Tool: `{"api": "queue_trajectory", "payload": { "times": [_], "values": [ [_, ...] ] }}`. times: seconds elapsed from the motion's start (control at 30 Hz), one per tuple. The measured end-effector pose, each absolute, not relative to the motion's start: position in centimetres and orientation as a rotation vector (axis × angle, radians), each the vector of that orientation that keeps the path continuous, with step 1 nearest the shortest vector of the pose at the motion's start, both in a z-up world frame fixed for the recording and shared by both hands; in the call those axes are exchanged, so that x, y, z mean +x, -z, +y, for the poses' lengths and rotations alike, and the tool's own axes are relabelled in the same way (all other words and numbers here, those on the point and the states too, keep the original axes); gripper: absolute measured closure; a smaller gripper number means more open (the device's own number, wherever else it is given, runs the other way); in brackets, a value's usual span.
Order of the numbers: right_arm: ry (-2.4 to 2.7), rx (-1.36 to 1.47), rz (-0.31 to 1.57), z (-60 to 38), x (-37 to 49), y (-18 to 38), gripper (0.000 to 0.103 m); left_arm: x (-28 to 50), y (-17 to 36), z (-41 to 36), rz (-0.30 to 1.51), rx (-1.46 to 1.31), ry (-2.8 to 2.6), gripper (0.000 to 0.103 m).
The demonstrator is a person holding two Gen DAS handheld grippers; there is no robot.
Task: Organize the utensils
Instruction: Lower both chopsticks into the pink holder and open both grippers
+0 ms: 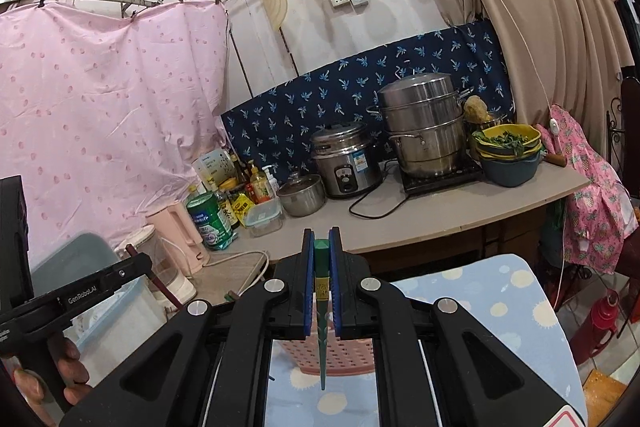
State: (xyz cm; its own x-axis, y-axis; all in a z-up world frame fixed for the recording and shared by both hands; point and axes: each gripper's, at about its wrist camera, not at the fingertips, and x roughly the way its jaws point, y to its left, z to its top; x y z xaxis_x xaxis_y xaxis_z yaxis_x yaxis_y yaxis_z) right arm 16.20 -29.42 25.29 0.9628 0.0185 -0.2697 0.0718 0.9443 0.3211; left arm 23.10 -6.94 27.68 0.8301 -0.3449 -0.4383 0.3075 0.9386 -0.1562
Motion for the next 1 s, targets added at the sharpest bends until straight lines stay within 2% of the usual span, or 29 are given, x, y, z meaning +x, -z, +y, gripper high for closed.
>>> {"api": "queue_trajectory", "payload": {
  "times": [0.3, 1.0],
  "values": [
    [0.037, 0.332, 0.242, -30.4, 21.7, -26.6, 0.096, 27.7, -29.6, -8.6, 0.419, -0.094, 0.347, 0.096],
    [0.034, 0.347, 0.375, -30.9, 28.5, -20.3, 0.096, 33.6, -22.1, -10.8, 0.530, -0.039, 0.332, 0.096]
  ]
}}
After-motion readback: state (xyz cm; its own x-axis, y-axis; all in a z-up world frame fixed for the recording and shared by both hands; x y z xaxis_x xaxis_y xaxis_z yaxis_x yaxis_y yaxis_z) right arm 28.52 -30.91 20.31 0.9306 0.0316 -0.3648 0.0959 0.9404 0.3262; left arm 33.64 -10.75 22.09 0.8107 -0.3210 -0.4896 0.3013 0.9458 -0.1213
